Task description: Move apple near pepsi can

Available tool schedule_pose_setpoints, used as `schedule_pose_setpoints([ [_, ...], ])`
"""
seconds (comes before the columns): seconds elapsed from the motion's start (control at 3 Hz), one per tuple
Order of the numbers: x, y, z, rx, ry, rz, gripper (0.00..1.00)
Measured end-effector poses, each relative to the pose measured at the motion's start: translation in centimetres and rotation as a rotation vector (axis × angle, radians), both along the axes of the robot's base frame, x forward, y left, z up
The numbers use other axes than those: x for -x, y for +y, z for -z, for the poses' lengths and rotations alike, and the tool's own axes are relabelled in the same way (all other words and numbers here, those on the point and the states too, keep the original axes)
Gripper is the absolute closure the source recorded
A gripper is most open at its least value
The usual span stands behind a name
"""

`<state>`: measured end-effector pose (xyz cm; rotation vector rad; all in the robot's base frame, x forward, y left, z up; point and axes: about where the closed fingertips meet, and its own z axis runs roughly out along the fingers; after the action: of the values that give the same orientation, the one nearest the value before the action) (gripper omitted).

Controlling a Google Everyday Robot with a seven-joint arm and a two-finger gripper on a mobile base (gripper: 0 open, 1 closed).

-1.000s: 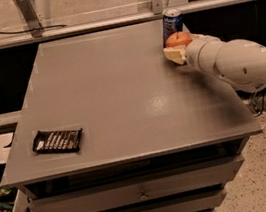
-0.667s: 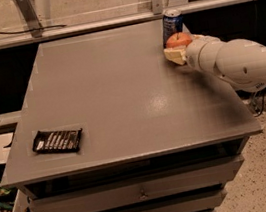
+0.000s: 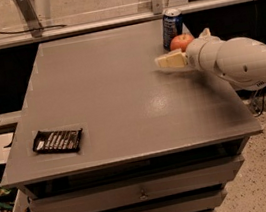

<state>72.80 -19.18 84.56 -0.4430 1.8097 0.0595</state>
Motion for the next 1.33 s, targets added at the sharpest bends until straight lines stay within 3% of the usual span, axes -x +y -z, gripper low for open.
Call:
schedule_pose_setpoints([
  [0.67, 1.4, -0.4, -1.9, -0.010, -0.005, -0.017, 0.00],
  [1.33, 8.2, -3.7, -4.6, 0.006, 0.009, -0.112, 0.00],
])
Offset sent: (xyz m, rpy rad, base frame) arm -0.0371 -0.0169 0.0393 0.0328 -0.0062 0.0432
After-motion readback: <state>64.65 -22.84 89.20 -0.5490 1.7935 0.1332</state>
